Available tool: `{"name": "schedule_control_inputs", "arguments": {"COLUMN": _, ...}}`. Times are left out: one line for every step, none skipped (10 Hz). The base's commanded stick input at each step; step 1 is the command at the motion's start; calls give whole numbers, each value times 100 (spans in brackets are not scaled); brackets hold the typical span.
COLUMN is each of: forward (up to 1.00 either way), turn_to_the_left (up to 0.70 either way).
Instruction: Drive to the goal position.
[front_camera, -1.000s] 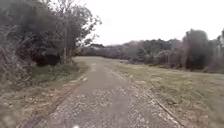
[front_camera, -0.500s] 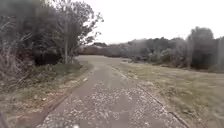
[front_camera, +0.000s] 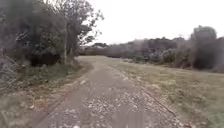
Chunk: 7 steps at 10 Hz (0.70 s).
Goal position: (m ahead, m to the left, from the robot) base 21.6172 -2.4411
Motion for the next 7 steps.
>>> {"name": "schedule_control_inputs", "arguments": {"forward": 60, "turn_to_the_left": 0}}
{"name": "schedule_control_inputs", "arguments": {"forward": 60, "turn_to_the_left": 0}}
{"name": "schedule_control_inputs", "arguments": {"forward": 60, "turn_to_the_left": 0}}
{"name": "schedule_control_inputs", "arguments": {"forward": 60, "turn_to_the_left": 0}}
{"name": "schedule_control_inputs", "arguments": {"forward": 60, "turn_to_the_left": 0}}
{"name": "schedule_control_inputs", "arguments": {"forward": 60, "turn_to_the_left": 0}}
{"name": "schedule_control_inputs", "arguments": {"forward": 60, "turn_to_the_left": 0}}
